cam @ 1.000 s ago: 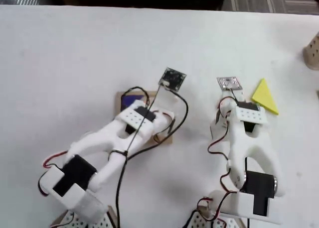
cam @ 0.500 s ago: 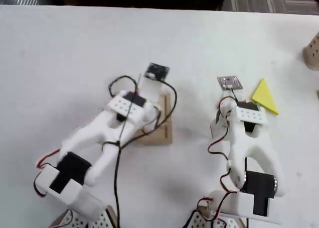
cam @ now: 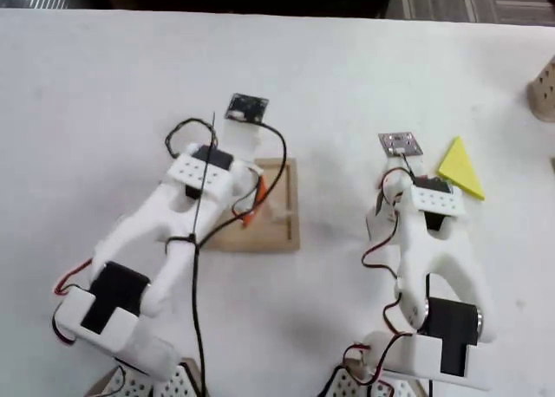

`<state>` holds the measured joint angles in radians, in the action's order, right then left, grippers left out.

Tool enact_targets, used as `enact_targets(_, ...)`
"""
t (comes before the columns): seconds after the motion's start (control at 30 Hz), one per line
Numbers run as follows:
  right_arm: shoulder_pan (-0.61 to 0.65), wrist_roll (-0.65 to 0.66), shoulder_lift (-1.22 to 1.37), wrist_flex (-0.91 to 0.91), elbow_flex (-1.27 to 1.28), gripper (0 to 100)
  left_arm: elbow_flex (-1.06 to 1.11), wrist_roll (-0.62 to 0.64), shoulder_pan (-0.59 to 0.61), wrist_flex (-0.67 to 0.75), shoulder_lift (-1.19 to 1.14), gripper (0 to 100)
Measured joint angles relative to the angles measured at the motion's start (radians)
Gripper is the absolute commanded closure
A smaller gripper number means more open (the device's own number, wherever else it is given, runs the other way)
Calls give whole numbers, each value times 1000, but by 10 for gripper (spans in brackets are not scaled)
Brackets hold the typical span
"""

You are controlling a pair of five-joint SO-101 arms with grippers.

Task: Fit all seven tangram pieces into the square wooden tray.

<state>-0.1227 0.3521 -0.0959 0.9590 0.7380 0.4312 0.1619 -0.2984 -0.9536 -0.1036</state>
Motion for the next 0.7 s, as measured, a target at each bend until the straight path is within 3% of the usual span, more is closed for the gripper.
enact_targets(0.17,0,0,0,-12,12,980,-11,11,-8,183,-12,979)
enact_targets(0.27,3,0,0,-20,14,980,-29,92,-6,281,-60,979)
enact_targets(0.53,2,0,0,-20,14,980,-176,130,-11,192,-239,979)
enact_targets(0.7,2,0,0,-20,14,980,-190,132,-75,157,-252,979)
